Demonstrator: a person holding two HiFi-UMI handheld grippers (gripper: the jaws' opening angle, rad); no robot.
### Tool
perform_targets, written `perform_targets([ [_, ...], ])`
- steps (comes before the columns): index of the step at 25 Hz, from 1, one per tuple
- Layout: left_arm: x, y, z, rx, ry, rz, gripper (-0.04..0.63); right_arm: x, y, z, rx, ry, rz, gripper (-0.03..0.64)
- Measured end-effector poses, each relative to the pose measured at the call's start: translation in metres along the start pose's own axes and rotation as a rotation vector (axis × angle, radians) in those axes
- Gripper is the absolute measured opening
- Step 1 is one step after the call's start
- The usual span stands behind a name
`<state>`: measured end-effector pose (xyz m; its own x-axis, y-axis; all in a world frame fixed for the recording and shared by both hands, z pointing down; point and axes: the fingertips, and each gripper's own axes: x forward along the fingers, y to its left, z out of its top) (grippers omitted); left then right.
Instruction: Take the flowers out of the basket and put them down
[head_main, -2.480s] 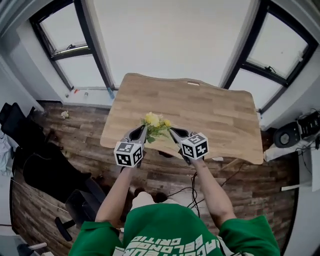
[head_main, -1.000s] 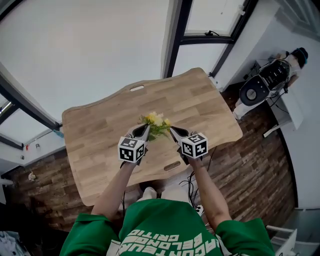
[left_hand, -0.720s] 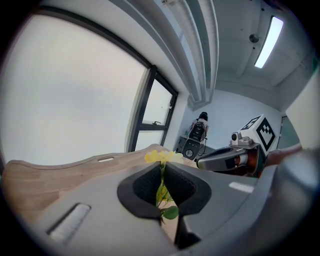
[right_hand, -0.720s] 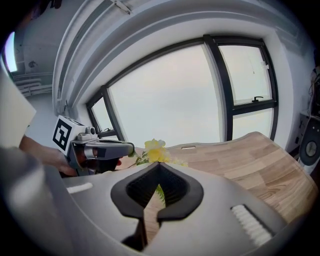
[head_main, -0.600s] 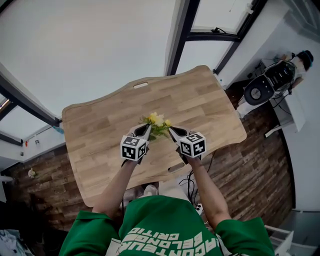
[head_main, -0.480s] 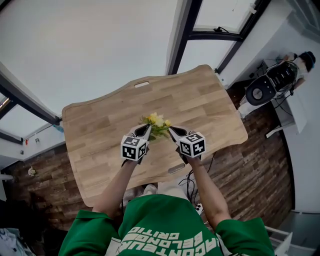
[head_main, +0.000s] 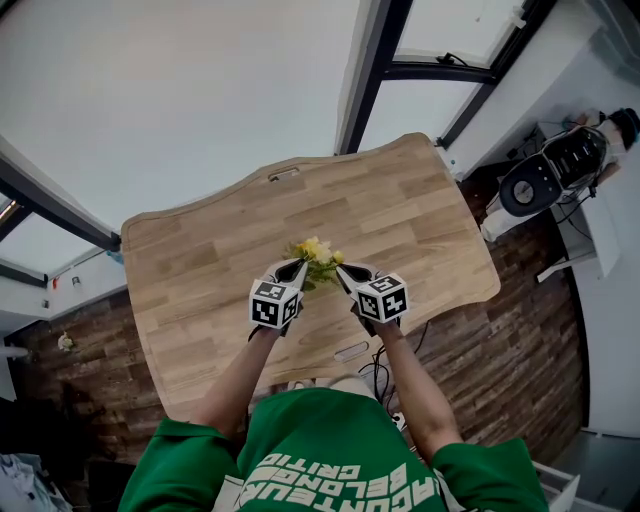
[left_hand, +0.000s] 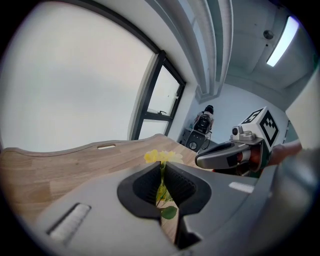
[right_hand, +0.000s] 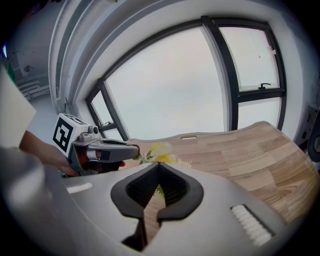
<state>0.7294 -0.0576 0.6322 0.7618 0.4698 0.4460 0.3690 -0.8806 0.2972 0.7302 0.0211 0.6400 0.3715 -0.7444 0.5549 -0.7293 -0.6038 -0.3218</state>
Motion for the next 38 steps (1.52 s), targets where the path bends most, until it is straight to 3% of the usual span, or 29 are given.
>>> perform_targets([
  [18,0.083,0.031,-0.028,-0.046,0.120,0.006,0.037,0.040,-0.063,-0.014,0.061,0.104,0.024,0.006],
  [27,0.098,0.040,-0.056,-0.092,0.177,-0.001,0.039,0.057,-0.077,-0.026,0.094,0.154,0.036,0.006],
  [38,0.105,0.057,-0.103,-0.096,0.289,0.019,0.044,0.061,-0.087,-0.038,0.114,0.187,0.022,0.006],
])
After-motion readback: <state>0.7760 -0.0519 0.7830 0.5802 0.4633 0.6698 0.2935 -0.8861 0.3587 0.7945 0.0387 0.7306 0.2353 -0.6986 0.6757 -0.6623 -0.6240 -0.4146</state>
